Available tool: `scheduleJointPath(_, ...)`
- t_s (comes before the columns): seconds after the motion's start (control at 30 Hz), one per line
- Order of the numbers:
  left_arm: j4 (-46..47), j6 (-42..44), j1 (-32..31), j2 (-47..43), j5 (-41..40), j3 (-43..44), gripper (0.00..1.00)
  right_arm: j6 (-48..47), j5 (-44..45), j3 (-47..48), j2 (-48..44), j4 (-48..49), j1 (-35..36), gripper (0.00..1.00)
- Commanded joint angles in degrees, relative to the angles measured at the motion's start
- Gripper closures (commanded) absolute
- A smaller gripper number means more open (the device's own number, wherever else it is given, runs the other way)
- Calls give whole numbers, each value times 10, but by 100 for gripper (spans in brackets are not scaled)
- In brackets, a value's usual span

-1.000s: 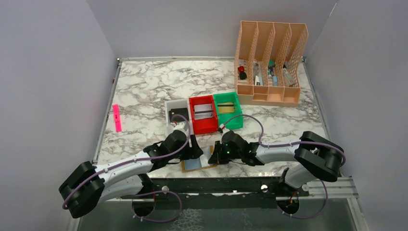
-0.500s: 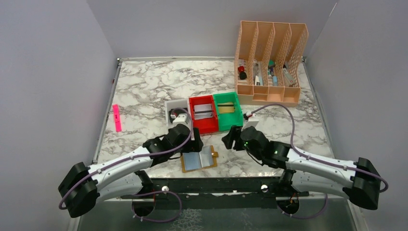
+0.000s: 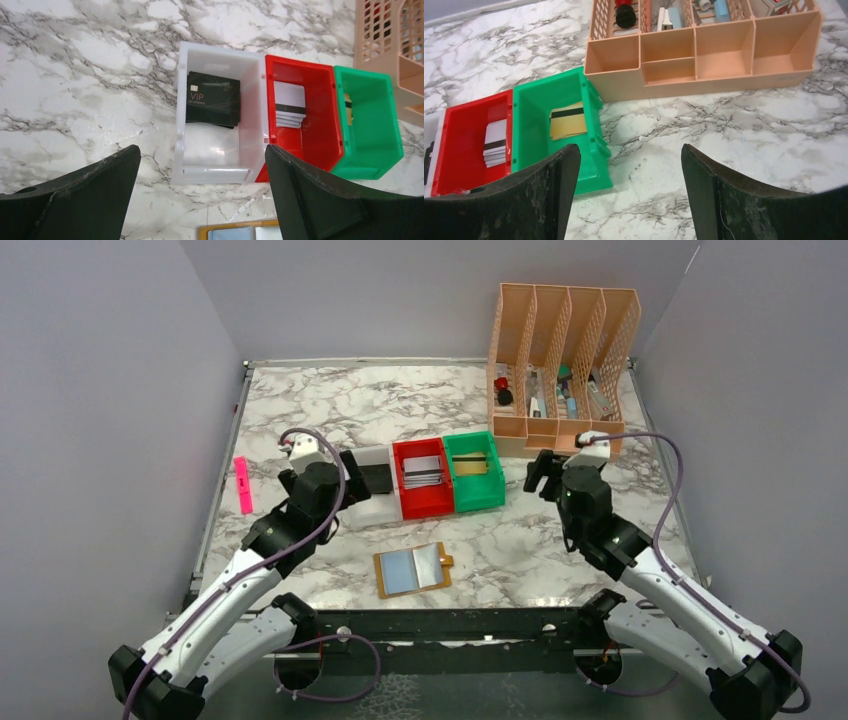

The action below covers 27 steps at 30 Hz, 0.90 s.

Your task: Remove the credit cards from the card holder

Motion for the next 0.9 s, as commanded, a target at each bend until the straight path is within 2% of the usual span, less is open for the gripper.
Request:
scheduleJointPath(0.0, -22, 59, 2, -56, -28, 19, 1, -58, -160, 37, 26, -16, -56, 21)
scheduleJointPath(0.13, -39, 66, 2, -83, -53, -6, 1, -14, -162, 33, 56, -21, -60, 21)
scheduleJointPath(0.27, -56, 58, 2, -88, -49, -12, 1, -35, -173, 3, 31, 10, -60, 22)
scheduleJointPath(0.43, -56, 61, 2, -92, -52, -11, 1, -48, -135, -3, 2, -2, -60, 22)
scheduleJointPath(0.6, -56, 65, 2, -90, -52, -10, 1, -46, -173, -18, -8, 26, -60, 21)
scheduleJointPath(0.87, -64, 77, 2, -93, -57, -1, 1, -43, -186, -8, 2, 22, -60, 22)
